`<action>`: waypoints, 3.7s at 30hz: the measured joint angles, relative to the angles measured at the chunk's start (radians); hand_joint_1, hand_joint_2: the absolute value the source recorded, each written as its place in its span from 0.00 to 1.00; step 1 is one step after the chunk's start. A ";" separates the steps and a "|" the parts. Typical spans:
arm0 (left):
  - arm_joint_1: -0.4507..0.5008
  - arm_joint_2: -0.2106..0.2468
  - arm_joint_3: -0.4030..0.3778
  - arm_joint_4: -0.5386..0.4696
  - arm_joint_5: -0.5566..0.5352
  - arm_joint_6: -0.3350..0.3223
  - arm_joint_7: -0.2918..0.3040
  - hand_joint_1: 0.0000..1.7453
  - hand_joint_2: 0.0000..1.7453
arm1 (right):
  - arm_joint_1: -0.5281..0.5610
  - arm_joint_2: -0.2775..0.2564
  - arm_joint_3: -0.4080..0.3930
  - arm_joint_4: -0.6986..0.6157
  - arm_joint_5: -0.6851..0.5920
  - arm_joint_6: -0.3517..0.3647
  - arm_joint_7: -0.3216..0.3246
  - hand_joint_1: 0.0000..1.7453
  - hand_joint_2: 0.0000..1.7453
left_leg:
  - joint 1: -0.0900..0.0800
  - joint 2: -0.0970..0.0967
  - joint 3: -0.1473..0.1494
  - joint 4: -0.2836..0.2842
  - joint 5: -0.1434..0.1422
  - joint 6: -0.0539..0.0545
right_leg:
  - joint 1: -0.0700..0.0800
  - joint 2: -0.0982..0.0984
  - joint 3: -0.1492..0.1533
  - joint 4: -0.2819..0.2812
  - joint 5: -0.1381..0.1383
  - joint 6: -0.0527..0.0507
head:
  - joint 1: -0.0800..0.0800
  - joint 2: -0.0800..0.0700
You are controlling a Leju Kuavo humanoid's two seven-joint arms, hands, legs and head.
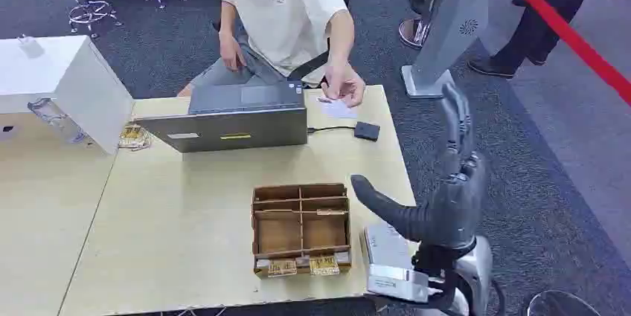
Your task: Pass the card to the sensor for recognition and then transmit it.
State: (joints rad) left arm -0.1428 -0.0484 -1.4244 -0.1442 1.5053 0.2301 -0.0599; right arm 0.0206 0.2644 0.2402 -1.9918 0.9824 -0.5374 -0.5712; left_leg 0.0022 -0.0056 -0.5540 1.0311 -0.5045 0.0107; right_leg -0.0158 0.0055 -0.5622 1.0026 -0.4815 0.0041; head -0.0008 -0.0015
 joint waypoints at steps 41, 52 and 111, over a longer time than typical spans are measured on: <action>-0.004 -0.003 -0.080 0.000 -0.005 -0.032 0.027 0.00 0.00 | -0.328 -0.037 0.045 0.628 0.539 -0.106 0.365 1.00 1.00 | 0.000 0.000 0.000 0.000 0.001 0.000 | 0.000 0.000 0.000 0.000 0.000 0.000 | 0.000 0.000; -0.004 -0.003 -0.081 0.000 -0.005 -0.031 0.030 0.00 0.00 | -0.301 -0.037 0.033 0.619 0.480 -0.111 0.346 1.00 1.00 | 0.000 0.000 0.000 0.000 0.001 0.000 | 0.000 0.000 0.000 0.000 0.000 0.000 | 0.000 0.000; 0.004 0.045 0.059 0.000 0.001 -0.004 -0.018 0.00 0.00 | -0.057 -0.274 -0.389 0.651 -0.914 1.126 0.003 1.00 1.00 | 0.000 -0.001 -0.001 0.000 0.000 0.000 | 0.000 -0.001 0.000 0.000 0.000 0.000 | 0.000 0.000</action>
State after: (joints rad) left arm -0.1387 -0.0038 -1.3653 -0.1438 1.5061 0.2262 -0.0774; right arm -0.0363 -0.0092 -0.1484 -1.3408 0.0683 0.5890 -0.5684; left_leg 0.0019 -0.0064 -0.5545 1.0314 -0.5042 0.0110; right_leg -0.0160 0.0049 -0.5627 1.0025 -0.4813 0.0043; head -0.0008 -0.0015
